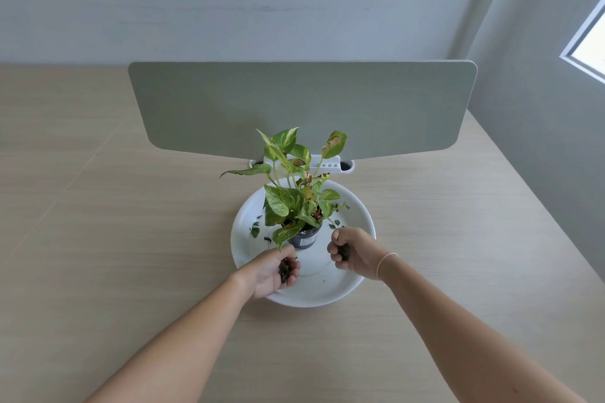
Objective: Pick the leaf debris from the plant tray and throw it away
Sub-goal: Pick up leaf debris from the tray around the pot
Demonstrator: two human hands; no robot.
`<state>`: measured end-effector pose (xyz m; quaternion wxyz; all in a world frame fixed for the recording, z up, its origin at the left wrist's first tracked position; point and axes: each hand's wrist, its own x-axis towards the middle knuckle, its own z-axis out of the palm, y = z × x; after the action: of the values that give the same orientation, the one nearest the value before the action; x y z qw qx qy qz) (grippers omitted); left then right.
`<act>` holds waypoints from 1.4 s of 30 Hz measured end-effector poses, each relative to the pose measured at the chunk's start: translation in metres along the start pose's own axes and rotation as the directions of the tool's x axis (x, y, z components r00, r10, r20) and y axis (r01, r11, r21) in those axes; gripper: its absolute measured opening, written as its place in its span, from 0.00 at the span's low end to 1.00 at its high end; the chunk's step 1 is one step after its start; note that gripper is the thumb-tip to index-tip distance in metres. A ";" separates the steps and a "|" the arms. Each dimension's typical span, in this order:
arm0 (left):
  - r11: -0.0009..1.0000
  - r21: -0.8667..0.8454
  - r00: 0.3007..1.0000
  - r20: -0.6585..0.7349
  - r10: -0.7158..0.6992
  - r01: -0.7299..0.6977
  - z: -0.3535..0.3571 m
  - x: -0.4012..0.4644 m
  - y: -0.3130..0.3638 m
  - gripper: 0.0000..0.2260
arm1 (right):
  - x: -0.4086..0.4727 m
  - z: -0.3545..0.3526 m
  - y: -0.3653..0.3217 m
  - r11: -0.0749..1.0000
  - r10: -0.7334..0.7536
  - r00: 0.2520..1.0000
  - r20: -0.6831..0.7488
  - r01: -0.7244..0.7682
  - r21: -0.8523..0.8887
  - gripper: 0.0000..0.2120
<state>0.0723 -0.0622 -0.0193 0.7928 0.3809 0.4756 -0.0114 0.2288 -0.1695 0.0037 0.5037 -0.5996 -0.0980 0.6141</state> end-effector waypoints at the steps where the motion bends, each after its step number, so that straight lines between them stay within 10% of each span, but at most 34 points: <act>1: 0.999 -0.049 1.000 0.001 0.009 -0.009 0.000 0.000 -0.001 0.09 | -0.001 0.002 0.001 1.000 -0.015 1.000 0.006 0.015 0.011 0.04; 11: 0.979 -0.192 0.997 0.026 0.070 -0.064 0.000 0.000 -0.005 0.09 | -0.003 0.008 0.004 0.912 -0.091 0.988 -0.121 0.034 -0.409 0.18; 17: 0.989 -0.141 0.999 -0.032 0.036 -0.040 -0.001 0.000 -0.006 0.09 | 0.005 0.012 0.012 0.378 -0.104 0.994 -0.037 0.005 -0.926 0.13; 22: 0.998 -0.066 0.999 -0.051 -0.003 0.000 -0.001 -0.001 -0.006 0.13 | 0.009 0.013 0.017 -0.042 -0.141 0.990 -0.013 -0.019 -0.999 0.17; 42: 0.999 -0.015 0.997 -0.072 -0.039 0.038 -0.002 0.005 -0.003 0.13 | 0.022 0.016 0.021 -0.187 -0.205 0.969 -0.141 -0.180 -0.966 0.23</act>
<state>0.0724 -0.0616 -0.0254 0.7774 0.3664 0.5111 -0.0096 0.2095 -0.1556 -0.0210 -0.1287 -0.8387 -0.4772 0.2286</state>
